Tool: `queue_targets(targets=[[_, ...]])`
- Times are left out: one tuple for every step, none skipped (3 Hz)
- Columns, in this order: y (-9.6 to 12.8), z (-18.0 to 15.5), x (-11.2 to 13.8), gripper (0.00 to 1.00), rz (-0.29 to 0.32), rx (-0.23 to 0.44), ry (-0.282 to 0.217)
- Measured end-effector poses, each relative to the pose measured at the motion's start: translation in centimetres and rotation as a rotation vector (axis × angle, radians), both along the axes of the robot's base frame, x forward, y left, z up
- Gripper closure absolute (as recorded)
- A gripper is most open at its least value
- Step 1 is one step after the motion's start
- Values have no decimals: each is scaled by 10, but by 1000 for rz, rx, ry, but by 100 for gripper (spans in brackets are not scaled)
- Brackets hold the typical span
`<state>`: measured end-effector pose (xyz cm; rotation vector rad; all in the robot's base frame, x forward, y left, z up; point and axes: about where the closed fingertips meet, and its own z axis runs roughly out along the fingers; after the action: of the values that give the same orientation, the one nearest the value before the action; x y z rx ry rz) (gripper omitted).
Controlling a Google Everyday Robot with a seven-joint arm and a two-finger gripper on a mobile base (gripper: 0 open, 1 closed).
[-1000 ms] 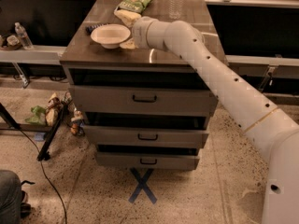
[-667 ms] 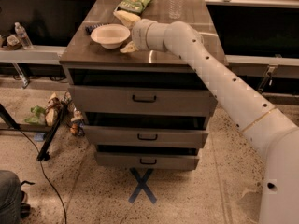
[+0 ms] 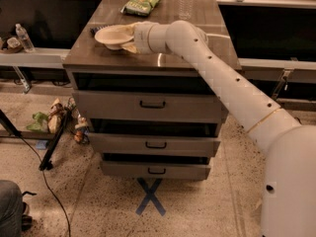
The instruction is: Move paper bowl near water bottle
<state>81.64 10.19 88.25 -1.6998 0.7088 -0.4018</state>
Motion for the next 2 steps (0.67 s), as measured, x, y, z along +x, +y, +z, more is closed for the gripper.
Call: queue_targets(targets=[[3, -5, 6, 83, -12, -21, 25], [7, -9, 9, 100, -6, -28, 46]])
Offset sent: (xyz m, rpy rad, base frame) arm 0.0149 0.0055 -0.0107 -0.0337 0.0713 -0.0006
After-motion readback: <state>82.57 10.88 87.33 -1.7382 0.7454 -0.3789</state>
